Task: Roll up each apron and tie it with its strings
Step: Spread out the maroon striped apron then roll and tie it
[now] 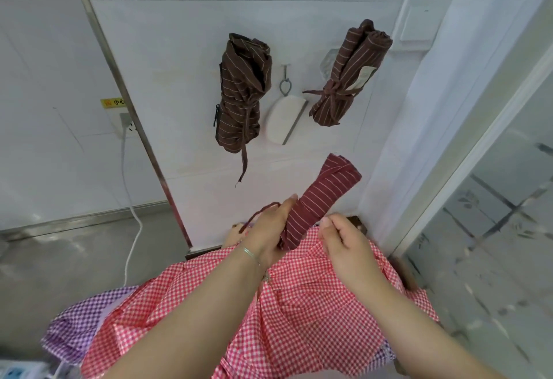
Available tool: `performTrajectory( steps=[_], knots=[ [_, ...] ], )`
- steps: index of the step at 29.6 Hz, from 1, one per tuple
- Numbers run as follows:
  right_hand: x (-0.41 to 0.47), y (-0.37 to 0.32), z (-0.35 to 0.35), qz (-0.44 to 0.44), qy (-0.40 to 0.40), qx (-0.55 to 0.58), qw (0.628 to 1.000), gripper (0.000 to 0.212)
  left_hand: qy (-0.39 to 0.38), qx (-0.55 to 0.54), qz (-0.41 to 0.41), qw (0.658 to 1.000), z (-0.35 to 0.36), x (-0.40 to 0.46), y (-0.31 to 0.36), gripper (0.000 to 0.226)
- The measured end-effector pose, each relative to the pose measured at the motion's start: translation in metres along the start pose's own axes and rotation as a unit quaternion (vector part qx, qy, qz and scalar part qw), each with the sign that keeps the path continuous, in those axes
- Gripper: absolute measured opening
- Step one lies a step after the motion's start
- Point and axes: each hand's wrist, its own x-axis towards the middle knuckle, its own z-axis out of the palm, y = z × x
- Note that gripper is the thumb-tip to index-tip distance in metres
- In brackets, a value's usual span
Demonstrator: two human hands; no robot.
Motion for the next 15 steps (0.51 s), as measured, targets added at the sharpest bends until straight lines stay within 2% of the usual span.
performTrajectory(
  steps=[2,4,6,10,13,15],
  knots=[
    [-0.002,0.003,0.004,-0.077,0.057,-0.123,0.988,0.021,-0.008,-0.018,-0.032,0.999,-0.001,0.002,-0.006,0.025],
    [-0.001,0.01,0.001,-0.134,0.095,-0.263,0.951,0.024,0.001,0.012,-0.071,0.997,-0.005,0.008,-0.011,0.023],
    [0.001,0.017,-0.005,-0.177,0.105,-0.346,0.916,0.025,-0.02,0.006,-0.132,0.991,-0.009,0.011,-0.012,0.024],
    [0.005,0.018,-0.019,-0.327,0.066,-0.396,0.855,0.023,-0.118,0.031,-0.183,0.976,-0.015,0.009,-0.016,0.027],
    [0.017,0.017,-0.03,-0.422,0.045,-0.391,0.817,0.024,-0.168,0.105,-0.183,0.963,-0.014,0.006,-0.019,0.031],
    [0.025,0.019,-0.035,-0.452,0.053,-0.373,0.809,0.032,-0.182,0.183,-0.162,0.952,-0.005,-0.004,-0.018,0.024]
  ],
)
